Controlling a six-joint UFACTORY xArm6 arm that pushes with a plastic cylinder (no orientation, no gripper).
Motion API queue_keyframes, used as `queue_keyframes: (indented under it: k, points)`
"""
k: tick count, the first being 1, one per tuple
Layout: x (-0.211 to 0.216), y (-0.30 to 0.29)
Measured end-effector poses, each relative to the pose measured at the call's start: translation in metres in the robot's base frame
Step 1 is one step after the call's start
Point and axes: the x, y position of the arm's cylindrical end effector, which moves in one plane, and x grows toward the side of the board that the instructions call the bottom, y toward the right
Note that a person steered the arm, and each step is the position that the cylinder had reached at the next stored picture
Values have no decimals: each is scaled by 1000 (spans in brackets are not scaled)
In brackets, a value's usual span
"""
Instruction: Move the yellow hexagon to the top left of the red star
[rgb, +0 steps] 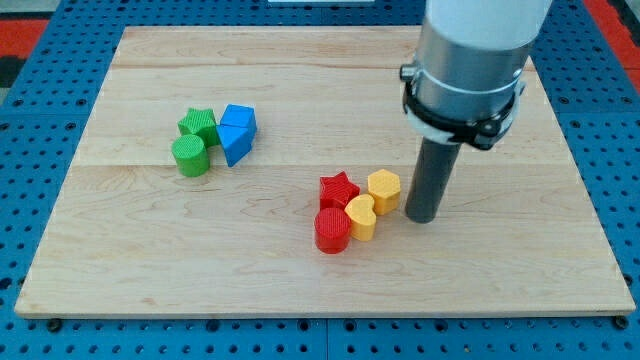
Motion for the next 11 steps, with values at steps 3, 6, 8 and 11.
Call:
queue_keyframes:
  k: [3, 6, 8, 11]
  points:
    - [-54, -13]
    - [-84, -7]
    - [-94, -48]
    - [-35, 14]
